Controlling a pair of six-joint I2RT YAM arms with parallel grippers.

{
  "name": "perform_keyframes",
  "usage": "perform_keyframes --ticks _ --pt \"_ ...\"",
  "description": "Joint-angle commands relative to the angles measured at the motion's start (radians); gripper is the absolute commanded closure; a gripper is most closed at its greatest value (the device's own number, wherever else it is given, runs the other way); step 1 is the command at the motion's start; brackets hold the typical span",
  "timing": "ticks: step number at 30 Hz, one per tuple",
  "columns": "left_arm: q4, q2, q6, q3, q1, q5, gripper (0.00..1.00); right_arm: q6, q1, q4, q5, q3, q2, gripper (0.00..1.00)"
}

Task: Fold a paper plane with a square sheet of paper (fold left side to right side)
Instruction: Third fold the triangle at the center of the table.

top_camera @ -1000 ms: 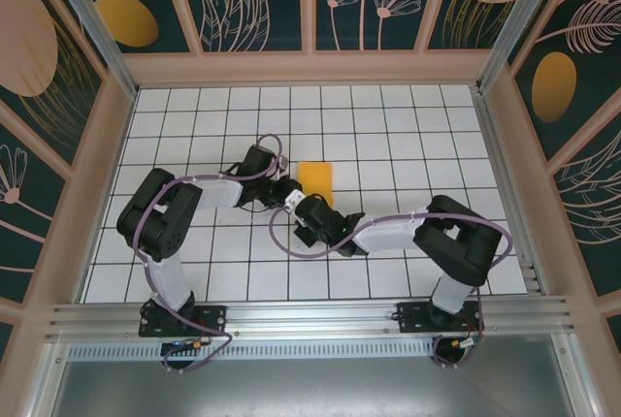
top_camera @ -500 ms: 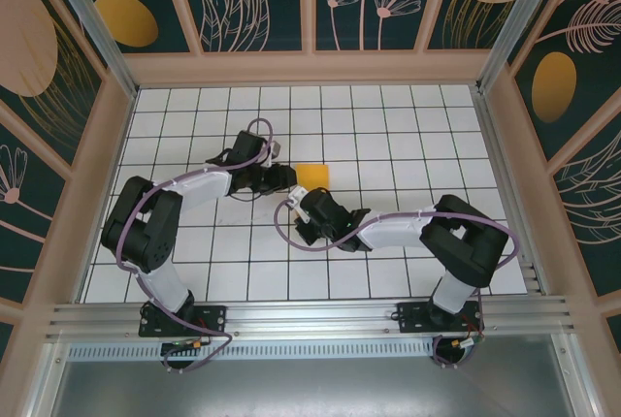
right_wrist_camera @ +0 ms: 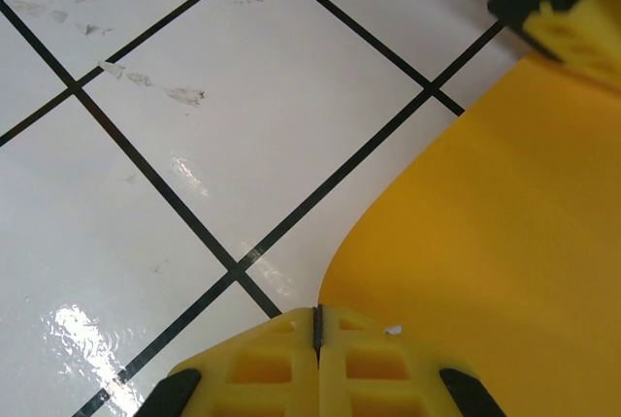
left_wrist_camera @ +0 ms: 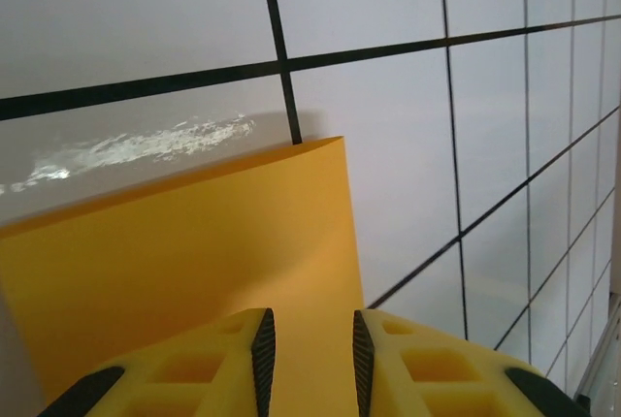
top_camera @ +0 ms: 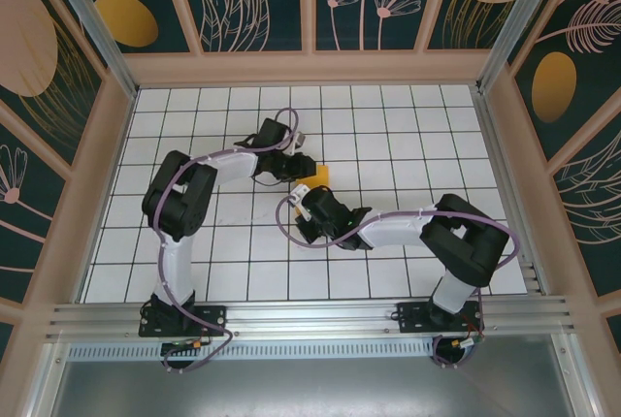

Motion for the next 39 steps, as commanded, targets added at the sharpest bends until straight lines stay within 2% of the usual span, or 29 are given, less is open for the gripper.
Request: perform_keyframes --ticks 1,9,14,21,39 --pt "-0.04 0.053 0.033 0.044 -0.012 0.004 0.69 0.022 -0.01 -0.015 -0.032 -0.007 -0.009 1.0" --pt "-0.067 0.093 0.056 0.029 -0.016 -0.048 0.71 0.096 -0.078 -0.071 -0.074 0.007 -0.028 1.0" --pt "-0.068 0.105 0.062 0.028 -0.017 -0.053 0.72 0.131 -0.14 -0.104 -0.116 0.019 -0.03 1.0" --pt "-0.071 0.108 0.066 0.032 -0.02 -0.055 0.73 0.159 -0.202 -0.158 -0.114 0.059 -0.003 1.0" --pt "-0.074 0.109 0.07 0.036 -0.026 -0.055 0.74 0.193 -0.257 -0.222 -0.088 0.143 0.095 1.0"
